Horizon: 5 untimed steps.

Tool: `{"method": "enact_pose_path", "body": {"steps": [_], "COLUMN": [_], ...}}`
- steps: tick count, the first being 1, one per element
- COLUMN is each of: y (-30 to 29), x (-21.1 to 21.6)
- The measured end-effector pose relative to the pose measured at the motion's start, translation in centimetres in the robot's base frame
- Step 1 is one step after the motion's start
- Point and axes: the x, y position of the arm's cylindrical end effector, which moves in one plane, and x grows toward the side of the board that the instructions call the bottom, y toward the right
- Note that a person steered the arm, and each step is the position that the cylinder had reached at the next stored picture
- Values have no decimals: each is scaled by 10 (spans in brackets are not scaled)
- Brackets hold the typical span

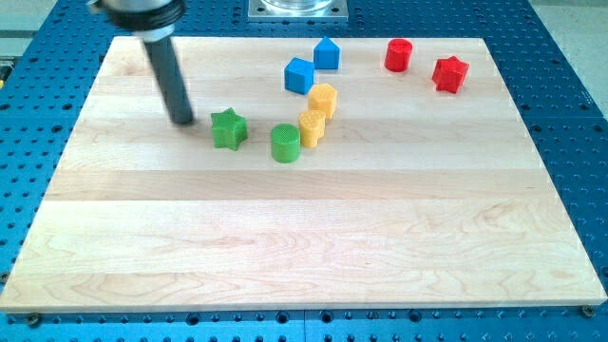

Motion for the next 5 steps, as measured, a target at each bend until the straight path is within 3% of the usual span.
{"method": "enact_pose_path", "body": {"steps": [1, 5], "y": [8, -23], "x": [-39, -49]}}
